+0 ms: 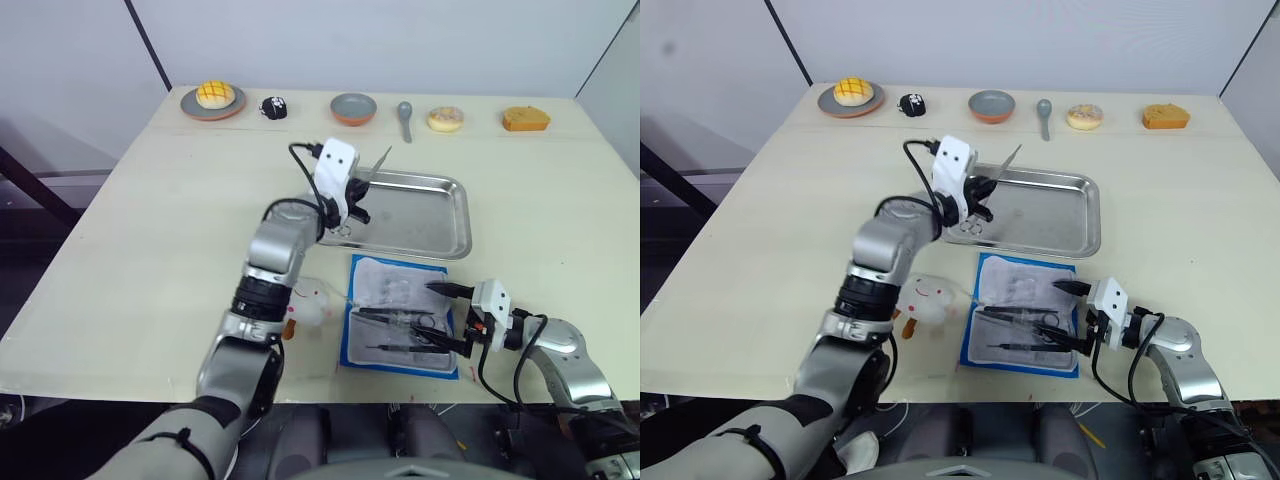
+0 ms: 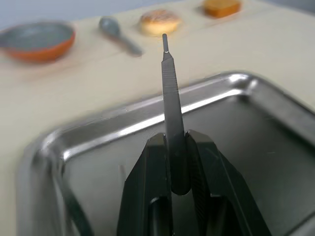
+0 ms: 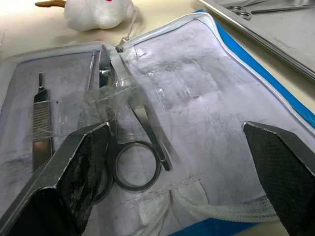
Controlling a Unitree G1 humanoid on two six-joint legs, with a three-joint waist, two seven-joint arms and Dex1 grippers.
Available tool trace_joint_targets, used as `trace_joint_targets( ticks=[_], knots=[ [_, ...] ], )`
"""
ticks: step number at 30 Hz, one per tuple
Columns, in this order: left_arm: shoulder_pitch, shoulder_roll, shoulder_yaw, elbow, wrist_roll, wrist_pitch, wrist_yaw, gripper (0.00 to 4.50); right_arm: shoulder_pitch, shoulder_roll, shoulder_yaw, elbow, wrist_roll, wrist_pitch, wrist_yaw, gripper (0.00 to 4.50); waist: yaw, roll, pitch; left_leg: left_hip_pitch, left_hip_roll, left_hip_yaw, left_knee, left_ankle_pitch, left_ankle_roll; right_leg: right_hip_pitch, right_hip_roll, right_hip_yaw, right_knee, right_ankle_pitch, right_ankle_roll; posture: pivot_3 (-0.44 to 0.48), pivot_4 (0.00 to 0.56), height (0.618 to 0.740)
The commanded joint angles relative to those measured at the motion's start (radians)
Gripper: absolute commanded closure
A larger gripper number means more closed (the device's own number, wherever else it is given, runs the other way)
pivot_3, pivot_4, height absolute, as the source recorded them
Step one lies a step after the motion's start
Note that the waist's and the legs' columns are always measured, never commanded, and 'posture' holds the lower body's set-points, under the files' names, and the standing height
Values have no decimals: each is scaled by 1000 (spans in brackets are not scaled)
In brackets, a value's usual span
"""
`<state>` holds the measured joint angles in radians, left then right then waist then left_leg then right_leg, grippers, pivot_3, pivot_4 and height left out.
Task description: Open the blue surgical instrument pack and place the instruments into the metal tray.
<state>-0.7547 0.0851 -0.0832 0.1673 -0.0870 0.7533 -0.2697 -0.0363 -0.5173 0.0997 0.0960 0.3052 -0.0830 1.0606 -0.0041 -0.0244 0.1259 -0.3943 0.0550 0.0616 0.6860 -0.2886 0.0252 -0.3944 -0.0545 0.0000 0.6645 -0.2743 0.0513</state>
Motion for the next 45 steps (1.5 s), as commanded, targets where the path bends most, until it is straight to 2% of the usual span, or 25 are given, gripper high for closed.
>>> trace_joint_targets(
  ticks=[1, 9, 22, 24, 25, 27, 28, 29, 31, 40, 43, 45],
  knots=[
    [10, -37, 16, -51, 22, 26, 90, 4484, 37, -4, 21, 55, -40, 27, -13, 0, 0, 0, 0, 0, 0, 0, 0, 0, 0, 0, 0, 0, 0, 0, 0, 0, 150, 732],
    [13, -86, 28, 16, 7, 47, 151, 4484, 40, -4, 23, 55, -39, 24, -12, 0, 2, 0, 0, 0, 0, 0, 0, 0, -1, 0, 0, 0, 0, 0, 0, 0, 150, 732],
    [8, -120, 55, 103, -10, 34, 149, 4484, 51, -5, 19, 47, -38, 22, -19, 0, 3, 0, 0, 0, 0, 0, 0, 0, -1, 1, 0, 0, -1, 0, 0, 0, 150, 732],
    [8, -118, 50, 100, -10, 38, 139, 3478, 51, -6, 19, 46, -37, 22, -19, 0, 3, 0, 0, 0, 0, 0, 0, 0, -1, 1, 0, 0, -1, 0, 0, 0, 150, 732],
    [8, -117, 48, 98, -10, 39, 136, 3171, 51, -6, 18, 47, -37, 22, -19, 0, 3, 0, 0, 0, 0, 0, 0, 0, -1, 1, 0, 0, -1, 0, 0, 0, 150, 732],
    [9, -117, 44, 94, -5, 41, 135, 2086, 52, -7, 17, 46, -37, 21, -19, 0, 4, 0, 0, 0, 0, 0, 0, 0, -1, 1, 0, 0, -1, 0, 0, 0, 150, 732],
    [9, -117, 43, 90, -4, 44, 136, 1878, 52, -6, 17, 46, -37, 22, -20, 0, 4, 0, 0, 0, 0, 0, 0, 0, -1, 1, 0, 0, -1, 0, 0, 0, 150, 732],
    [8, -116, 43, 85, -3, 46, 136, 1186, 52, -5, 18, 46, -38, 22, -21, 0, 4, 0, 0, 0, 0, 0, 0, 0, -1, 1, 0, 0, -1, 0, 0, 0, 150, 732],
    [6, -115, 43, 78, -3, 50, 137, 244, 52, -4, 19, 46, -38, 22, -23, 0, 4, 0, 0, 0, 0, 0, 0, 0, -1, 1, 0, 0, -1, 0, 0, 0, 150, 732],
    [-24, -99, 37, -7, -22, -1, 86, 244, 56, -3, 21, 43, -38, 22, -26, 0, 4, 0, 0, 0, 0, 0, 0, 0, -1, 1, 0, 0, -1, 0, 0, 0, 150, 732],
    [-22, -94, 58, -42, -73, -72, 12, 244, 57, -4, 21, 42, -38, 22, -26, 0, 4, 0, 0, 0, 0, 0, 0, 0, -1, 1, 0, 0, -1, 0, 0, 0, 150, 732],
    [-9, -54, 45, -78, -96, -103, -68, 244, 57, -5, 20, 41, -37, 24, -26, 0, 4, 0, 0, 0, 0, 0, 0, 0, -1, 1, 0, -1, -1, 0, 0, 0, 150, 732]
  ],
)
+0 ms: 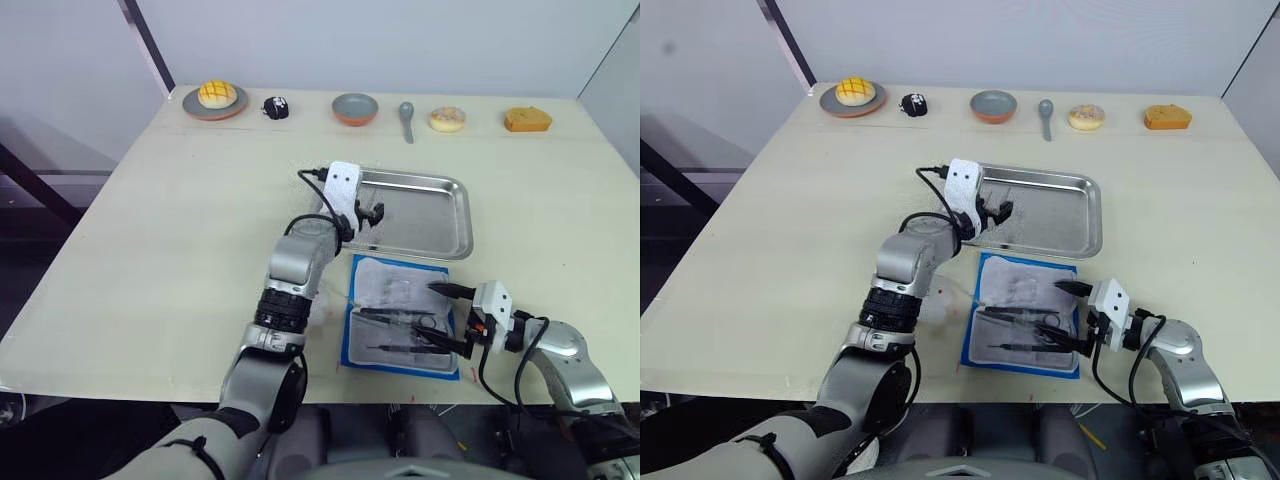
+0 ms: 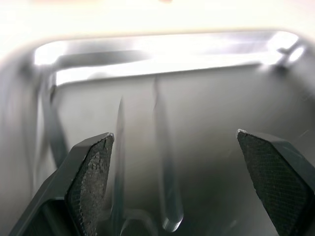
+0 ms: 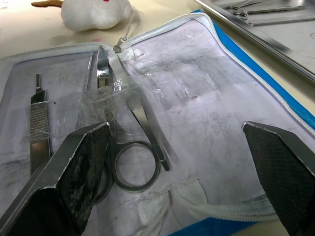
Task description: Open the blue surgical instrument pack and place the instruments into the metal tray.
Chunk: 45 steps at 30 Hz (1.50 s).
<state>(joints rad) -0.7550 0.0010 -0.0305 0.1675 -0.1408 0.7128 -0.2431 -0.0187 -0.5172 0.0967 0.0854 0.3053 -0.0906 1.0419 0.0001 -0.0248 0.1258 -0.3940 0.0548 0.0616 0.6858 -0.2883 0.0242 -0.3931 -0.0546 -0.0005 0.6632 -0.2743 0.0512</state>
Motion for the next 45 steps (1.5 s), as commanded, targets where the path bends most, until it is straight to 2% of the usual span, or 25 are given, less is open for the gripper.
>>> trace_joint_targets(
  ticks=[1, 6, 9, 14, 17, 23, 30, 34, 39, 45],
  knots=[
    [-1, 53, -10, -96, -52, -83, -132, 244, 39, -5, 23, 51, -37, 31, -7, 0, -1, 0, 0, 0, 0, 0, 0, 0, 0, 0, 0, 0, 0, 0, 0, 0, 150, 732],
    [31, 203, -17, -154, -140, -126, -379, 244, 36, -5, 24, 52, -37, 32, -9, 0, -2, 0, 0, 1, 0, 0, -1, 0, 0, 0, 0, 0, 0, 0, 0, 0, 150, 732],
    [64, 333, -35, -173, -190, -183, -594, 244, 35, -6, 24, 54, -37, 31, -6, 0, -2, 0, 0, 1, 0, 0, -1, 0, 0, 0, 0, 0, 0, 0, 0, 0, 150, 732],
    [120, 488, -24, -185, -283, -243, -875, 244, 36, -8, 24, 56, -37, 31, -3, 0, -3, 0, 0, 0, 0, 0, -1, 0, 0, 0, 0, 0, 0, 0, 0, 0, 150, 732],
    [152, 572, -33, -179, -304, -271, -1009, 244, 36, -9, 24, 57, -37, 29, -1, 0, -2, 0, 0, 1, 0, 0, -1, 0, 0, 0, 0, -1, 0, 0, 0, 0, 150, 732],
    [214, 726, -13, -153, -371, -469, -1330, 115, 33, -9, 26, 60, -36, 28, 2, 0, -3, 0, 0, 0, 0, 1, -1, 0, 0, 0, 1, -1, 0, 0, -1, 0, 150, 732],
    [205, 1035, -181, -112, -591, -616, -1371, 115, 44, -15, 21, 56, -33, 27, 3, 0, -1, 0, 1, 0, 1, 0, -1, -3, 5, -1, 0, 0, 0, -1, -1, 0, 150, 732],
    [163, 1133, -273, -71, -655, -691, -1371, 115, 47, -19, 20, 55, -30, 27, 5, 0, 5, -1, 1, 1, 1, 0, -1, -3, 5, -1, 0, 0, 0, 0, 0, 0, 150, 732],
    [134, 1158, -343, -83, -693, -720, -1371, 115, 48, -21, 19, 54, -28, 27, 6, 0, 10, 0, 1, 1, 1, 1, -1, -3, 5, -1, 1, 1, 0, -1, 0, 0, 150, 732],
    [127, 1081, -328, -104, -646, -709, -1371, 115, 49, -22, 19, 50, -28, 31, 4, 0, 12, -1, 1, 0, 1, 5, -1, -3, 5, -1, 1, 1, 0, -1, 0, 0, 150, 732]
  ],
)
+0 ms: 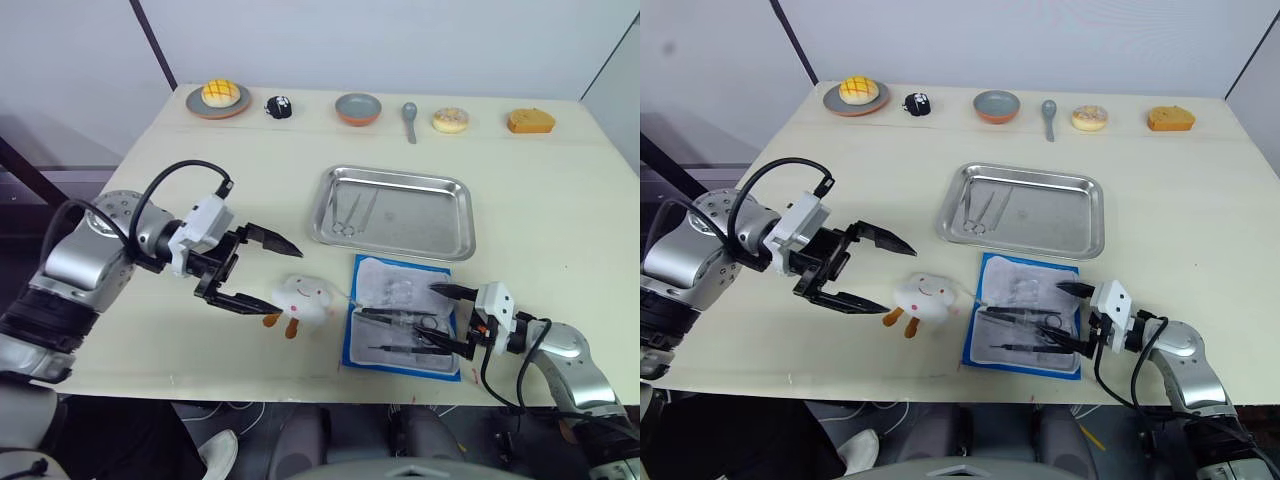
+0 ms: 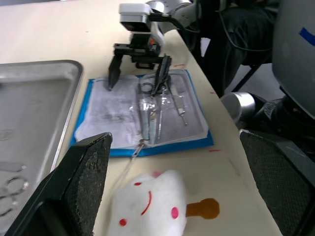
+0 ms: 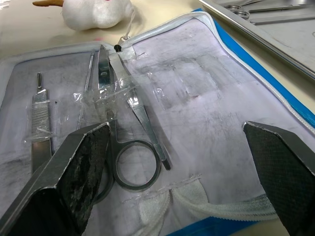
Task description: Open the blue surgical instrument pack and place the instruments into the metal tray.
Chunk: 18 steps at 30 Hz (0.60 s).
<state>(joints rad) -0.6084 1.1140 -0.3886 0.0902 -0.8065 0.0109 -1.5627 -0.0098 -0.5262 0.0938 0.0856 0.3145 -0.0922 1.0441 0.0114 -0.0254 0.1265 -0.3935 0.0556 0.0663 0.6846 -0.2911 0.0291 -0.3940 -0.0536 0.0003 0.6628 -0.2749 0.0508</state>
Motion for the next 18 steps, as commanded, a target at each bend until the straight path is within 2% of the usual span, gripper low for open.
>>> trace_joint_targets(
  ticks=[1, 4, 11, 14, 16, 17, 18],
  knots=[
    [-17, -57, 33, -32, 47, -11, -52, 115, 41, -13, 22, 49, -37, 33, 1, 0, 1, 0, 0, 0, 0, 1, 0, 0, 0, 0, 0, 0, 0, 0, 0, 0, 150, 732],
    [5, -143, 40, -55, 121, -3, -35, 115, 42, -12, 22, 47, -38, 34, -1, 0, 1, 0, 0, 0, 0, 2, 0, 0, 0, 0, 0, 0, 0, 0, 0, 0, 150, 732],
    [52, -343, 57, -54, 287, 21, 128, 115, 40, -9, 24, 43, -39, 37, -7, 0, 2, 0, 0, 0, 0, 2, 0, 0, 0, 0, 0, 1, 0, 0, 0, 0, 150, 732],
    [52, -418, 41, -48, 358, 19, 173, 965, 39, -11, 22, 43, -38, 38, -6, 0, 1, 0, 0, 0, 0, 2, 0, 0, 0, 0, 0, 1, 0, 0, 0, 0, 150, 732],
    [53, -455, 34, -39, 403, 13, 193, 2047, 38, -13, 25, 43, -40, 39, -4, 0, 1, 0, 0, 0, 0, 2, 0, 0, 0, 0, 0, 1, 0, 0, 0, 0, 150, 732],
    [54, -472, 29, -34, 425, 17, 203, 2446, 38, -13, 25, 42, -40, 40, -4, 0, 1, 0, 0, 0, 0, 2, 0, 0, 0, 0, 0, 1, 0, 0, 0, 0, 150, 732],
    [55, -485, 27, -32, 442, 20, 209, 2446, 38, -13, 25, 42, -40, 41, -4, 0, 1, 0, 0, 0, 0, 2, 0, 0, 0, 0, 1, 1, 0, 0, 0, 0, 150, 732]
  ],
)
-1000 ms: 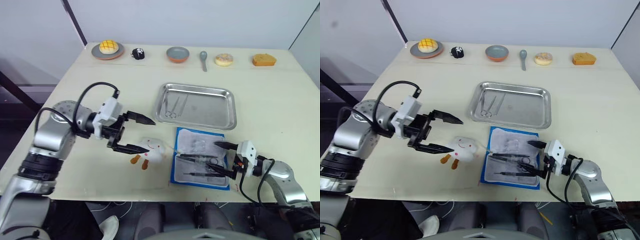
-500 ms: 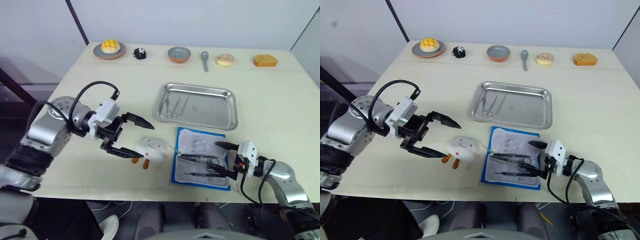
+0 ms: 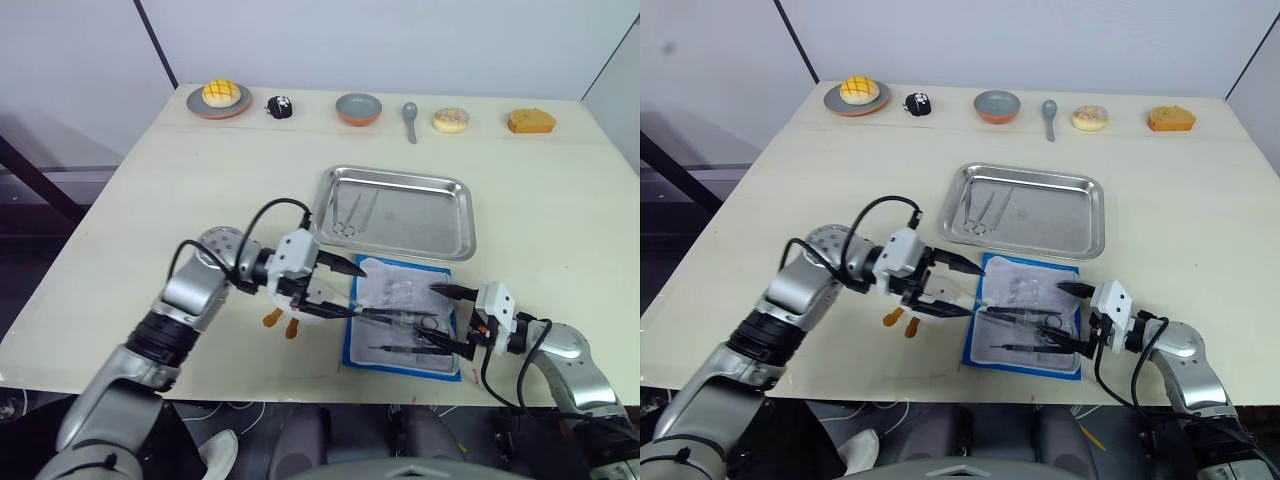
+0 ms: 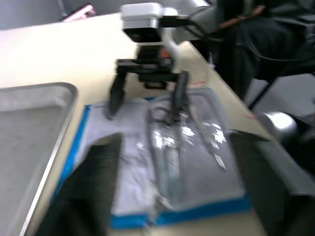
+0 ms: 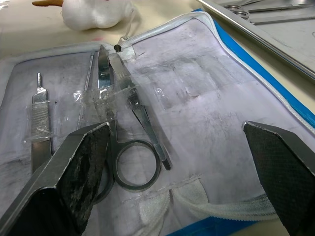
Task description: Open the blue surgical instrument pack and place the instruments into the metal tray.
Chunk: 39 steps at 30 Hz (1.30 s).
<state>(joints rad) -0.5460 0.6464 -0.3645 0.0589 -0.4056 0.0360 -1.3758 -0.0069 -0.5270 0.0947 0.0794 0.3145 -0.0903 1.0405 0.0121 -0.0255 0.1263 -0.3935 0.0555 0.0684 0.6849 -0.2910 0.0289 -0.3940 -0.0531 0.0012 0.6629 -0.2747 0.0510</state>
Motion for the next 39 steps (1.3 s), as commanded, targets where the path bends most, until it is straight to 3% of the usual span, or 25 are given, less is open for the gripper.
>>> trace_joint_targets(
  ticks=[1, 13, 29, 39],
  knots=[
    [-7, -36, -2, 5, 60, 1, 34, 2446, 35, -13, 23, 47, -39, 39, -1, 0, 0, 0, 0, 0, 0, 0, 0, 0, 0, 0, 0, 0, 0, 0, 0, 0, 150, 732],
    [-6, -156, -78, 115, 280, -12, 105, 2446, 41, -21, 14, 37, -34, 43, -3, 0, 1, 1, 0, 0, 0, 0, 0, 0, 0, 0, 0, 0, 0, 0, 0, 0, 150, 732],
    [-44, -214, -97, 224, 369, -80, 88, 2446, 39, -21, 19, 34, -38, 42, -3, 0, 1, 1, -1, 0, 0, 0, 0, 0, 0, 0, 0, 0, 0, 0, 0, 0, 150, 732],
    [-24, -208, -114, 204, 381, -45, 41, 2446, 43, -21, 16, 31, -37, 42, -8, 0, 1, 1, -1, 0, 0, 0, 0, 0, 0, 0, 0, 0, 0, 0, 0, 0, 150, 732]
  ],
)
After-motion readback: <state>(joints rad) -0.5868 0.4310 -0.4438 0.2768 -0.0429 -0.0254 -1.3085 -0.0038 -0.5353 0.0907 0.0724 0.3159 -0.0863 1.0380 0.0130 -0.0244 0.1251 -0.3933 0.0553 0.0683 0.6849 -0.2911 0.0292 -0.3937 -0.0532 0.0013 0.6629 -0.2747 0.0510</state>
